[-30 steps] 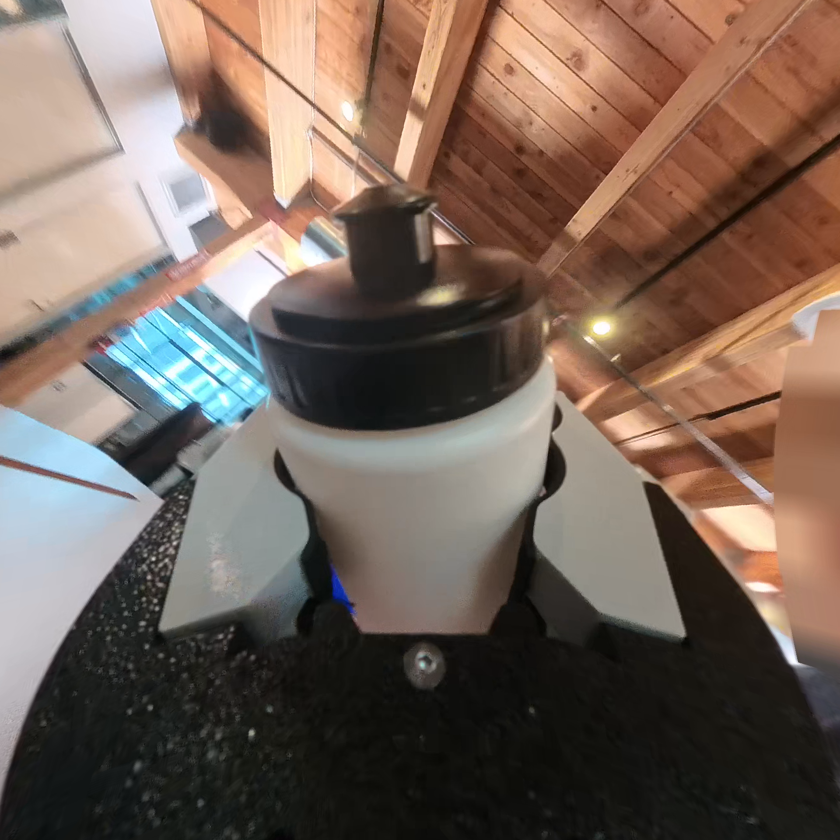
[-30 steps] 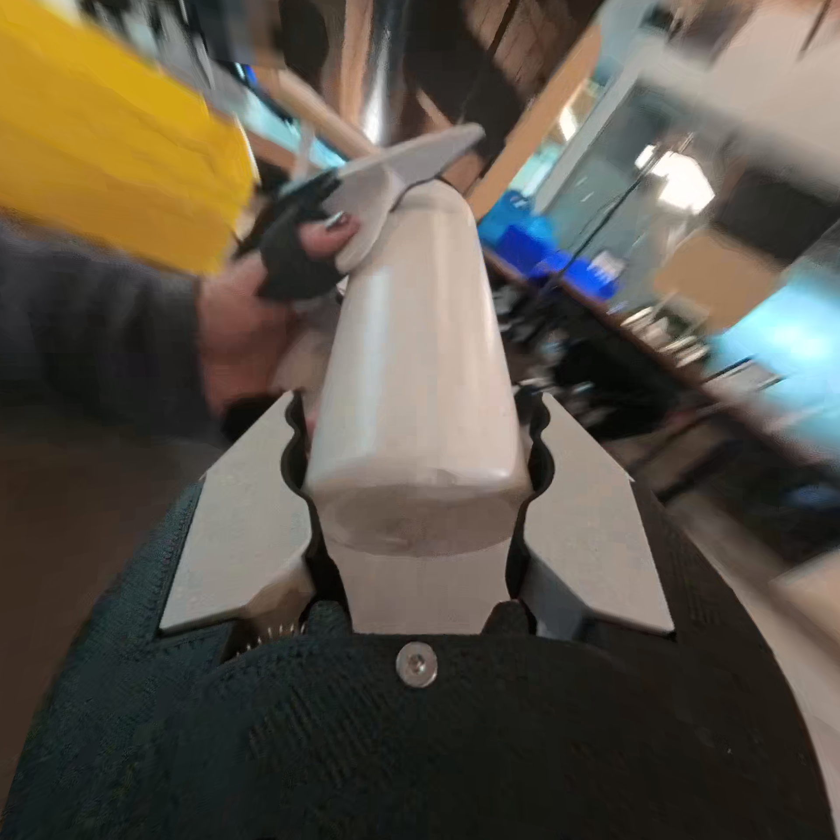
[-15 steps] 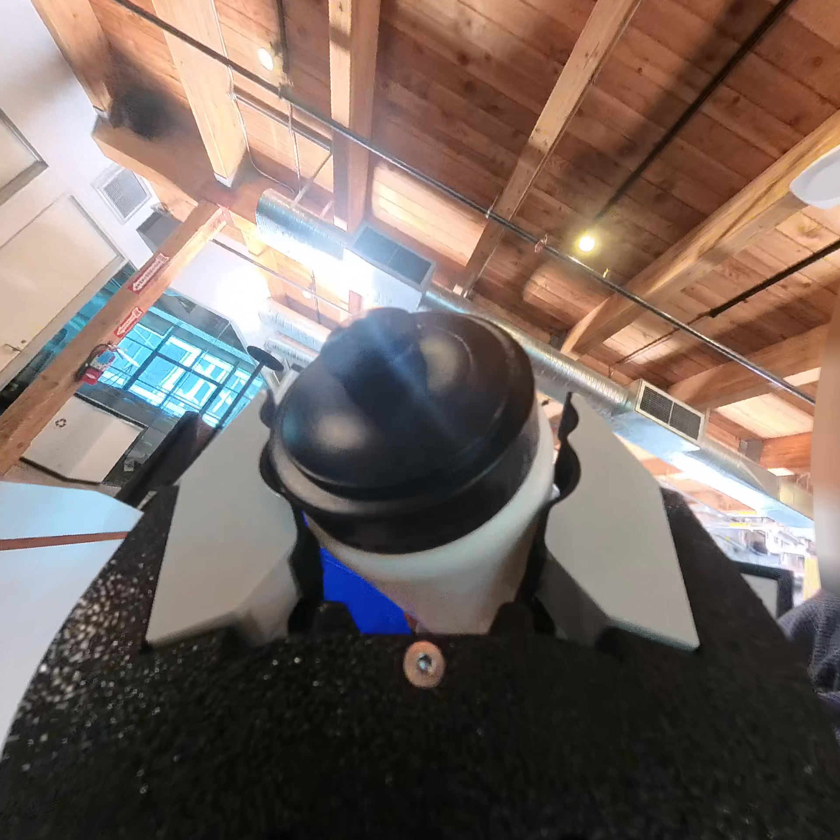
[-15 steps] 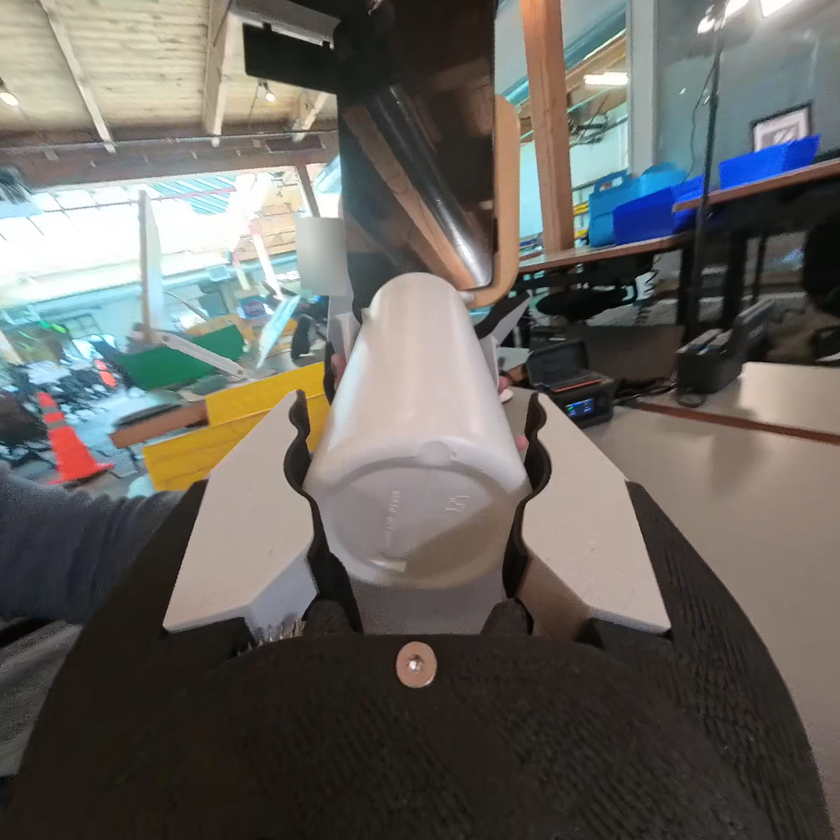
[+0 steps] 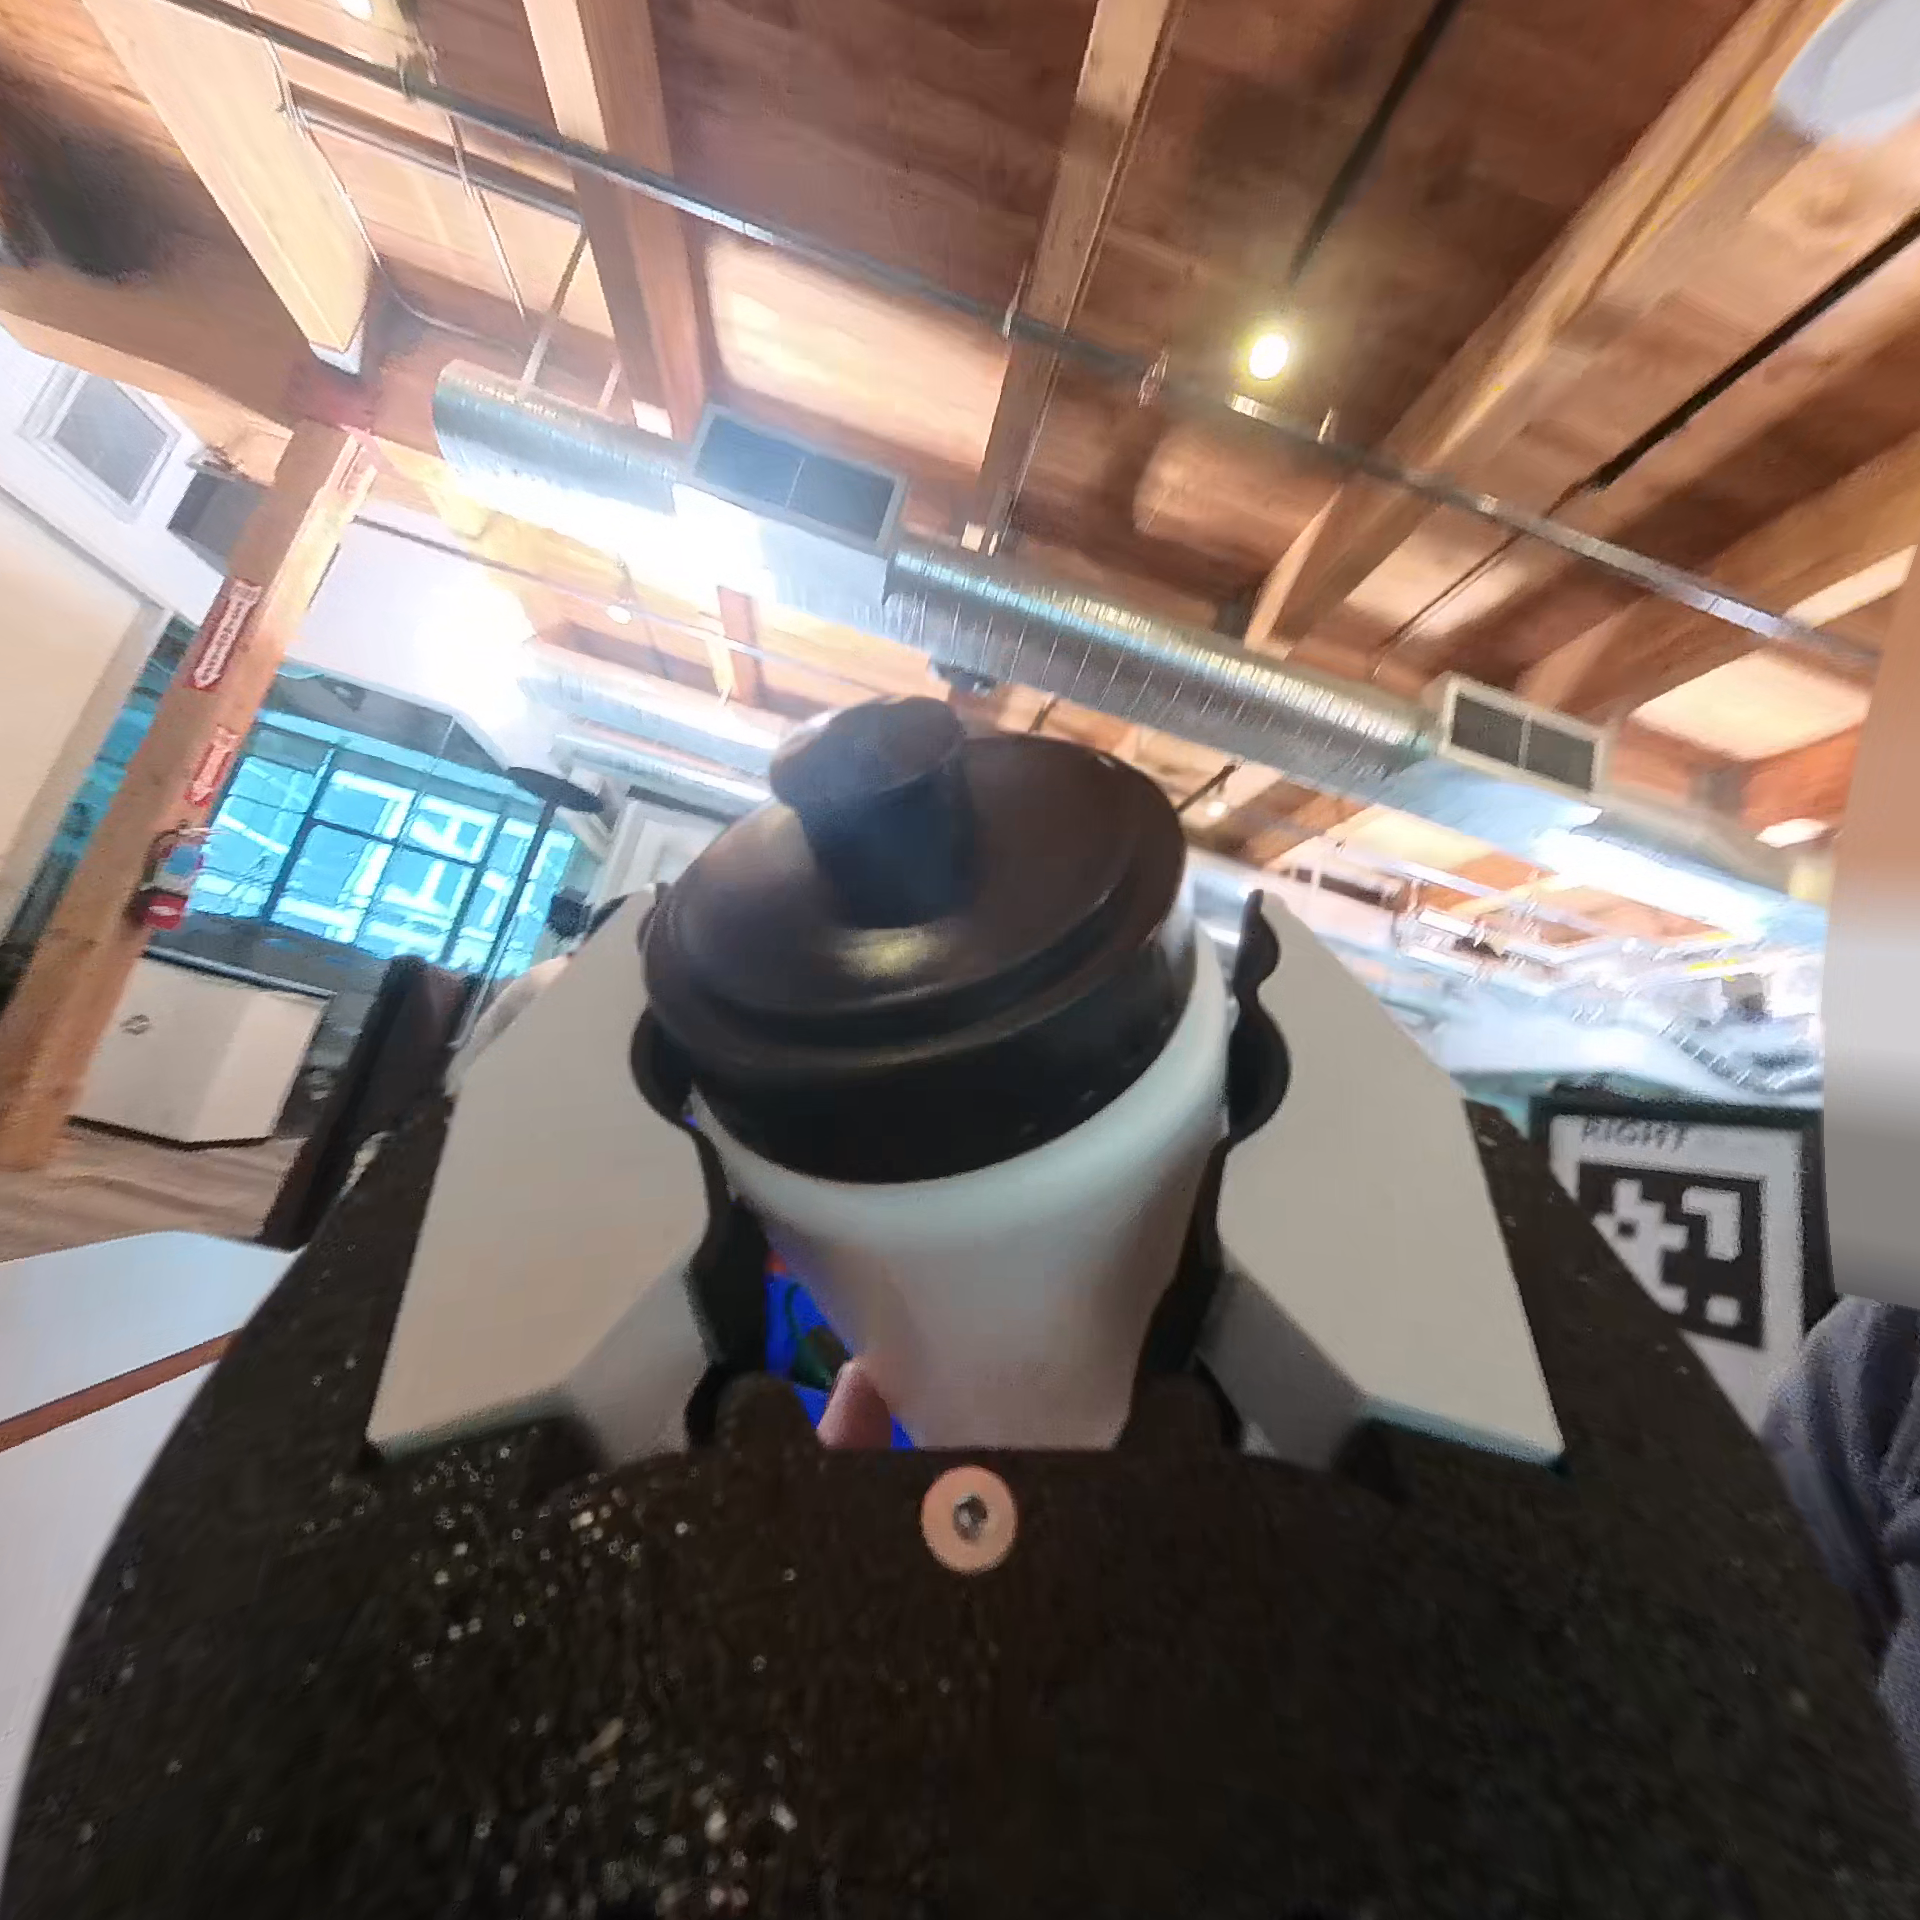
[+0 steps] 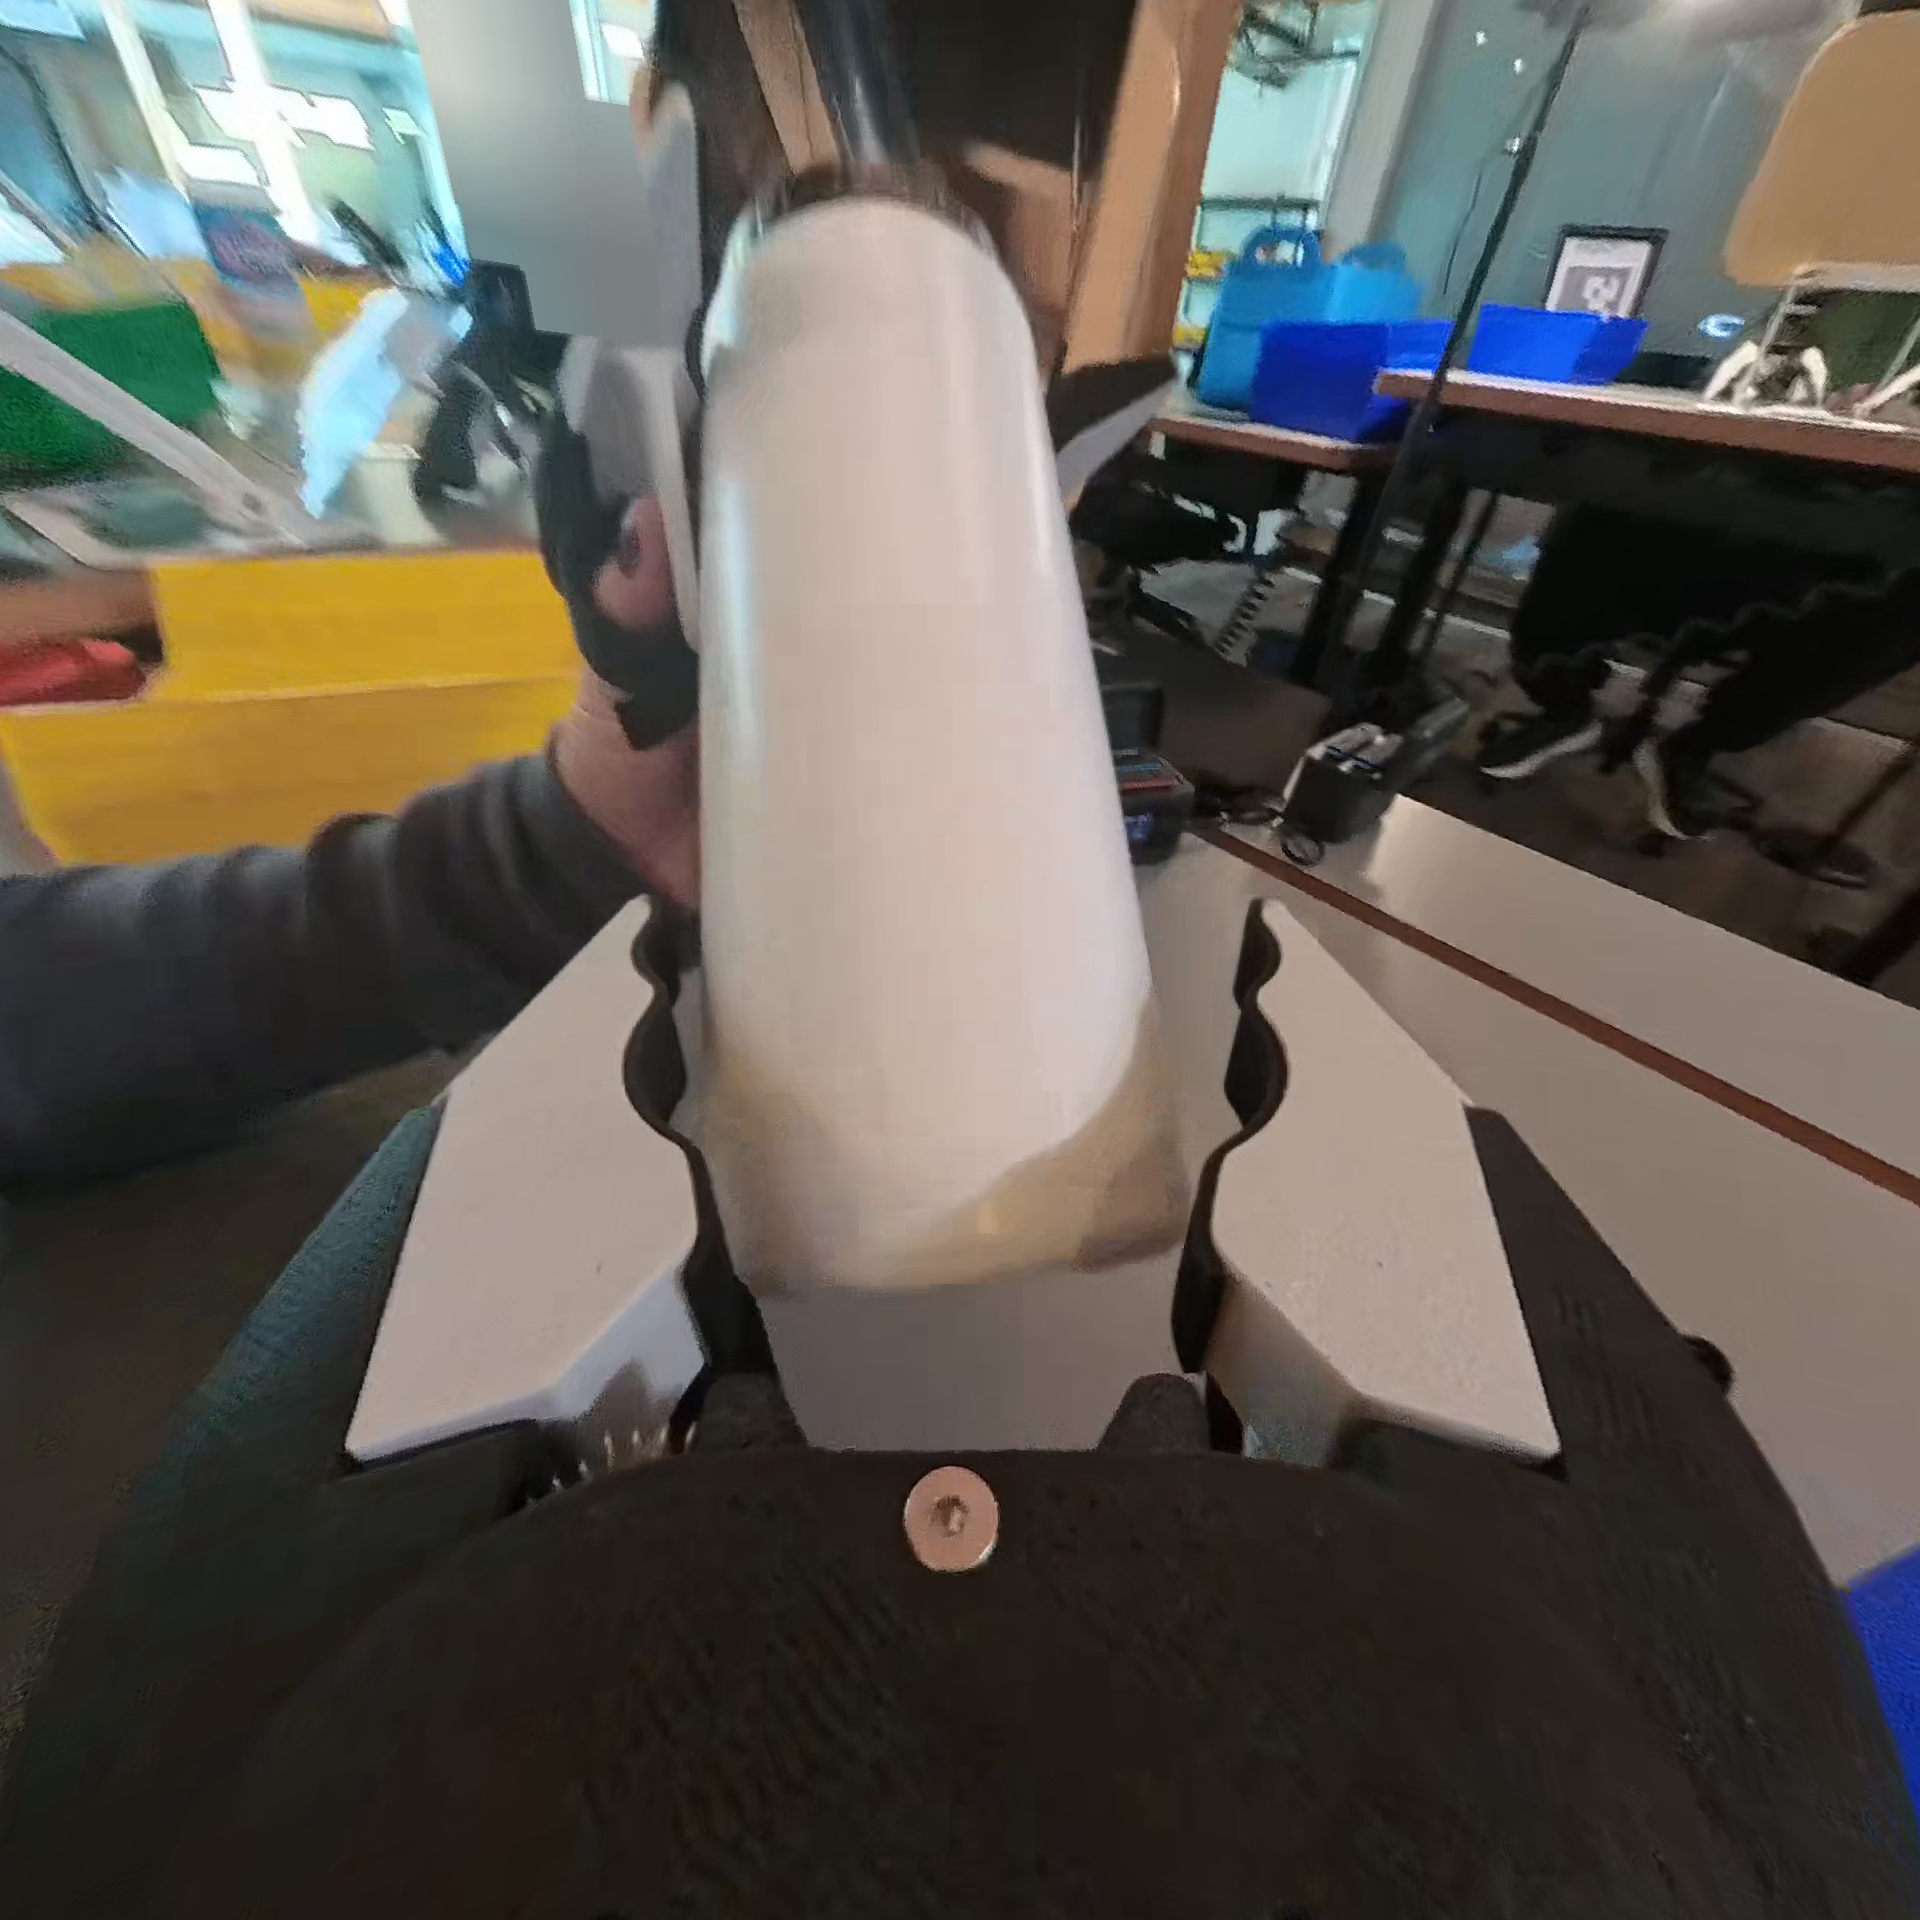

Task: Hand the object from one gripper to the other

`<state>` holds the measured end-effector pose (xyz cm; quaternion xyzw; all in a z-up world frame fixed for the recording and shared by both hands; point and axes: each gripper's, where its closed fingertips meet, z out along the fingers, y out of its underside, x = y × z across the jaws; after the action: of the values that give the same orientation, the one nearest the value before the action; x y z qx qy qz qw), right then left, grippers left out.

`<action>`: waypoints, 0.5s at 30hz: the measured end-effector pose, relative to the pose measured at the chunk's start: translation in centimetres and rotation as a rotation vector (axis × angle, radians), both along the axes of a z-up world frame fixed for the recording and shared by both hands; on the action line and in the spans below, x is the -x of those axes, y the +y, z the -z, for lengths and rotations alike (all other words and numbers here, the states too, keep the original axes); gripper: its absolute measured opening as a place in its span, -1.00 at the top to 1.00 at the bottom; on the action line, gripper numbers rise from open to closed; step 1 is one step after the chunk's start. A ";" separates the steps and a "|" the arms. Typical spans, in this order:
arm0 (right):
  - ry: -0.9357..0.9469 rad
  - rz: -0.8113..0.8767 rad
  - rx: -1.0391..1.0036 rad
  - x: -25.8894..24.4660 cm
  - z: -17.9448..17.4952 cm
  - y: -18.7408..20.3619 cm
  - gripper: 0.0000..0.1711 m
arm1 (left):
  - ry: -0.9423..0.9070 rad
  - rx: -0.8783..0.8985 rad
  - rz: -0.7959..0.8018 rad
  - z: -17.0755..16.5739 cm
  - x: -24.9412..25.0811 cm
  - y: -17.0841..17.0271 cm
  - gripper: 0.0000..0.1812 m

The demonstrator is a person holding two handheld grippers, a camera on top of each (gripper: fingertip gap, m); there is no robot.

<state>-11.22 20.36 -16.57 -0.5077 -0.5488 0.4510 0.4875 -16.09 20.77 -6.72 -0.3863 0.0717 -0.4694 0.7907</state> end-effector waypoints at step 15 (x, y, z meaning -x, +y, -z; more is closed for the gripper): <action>-0.024 0.230 -0.197 -2.2 -3.0 3.6 -0.12 | 0.368 0.027 -0.262 -1.3 -1.4 -1.0 -0.24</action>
<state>-9.04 23.91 -13.55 -0.5224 -0.5343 0.3300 0.5768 -14.70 19.80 -5.38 -0.4822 0.1575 -0.2853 0.8132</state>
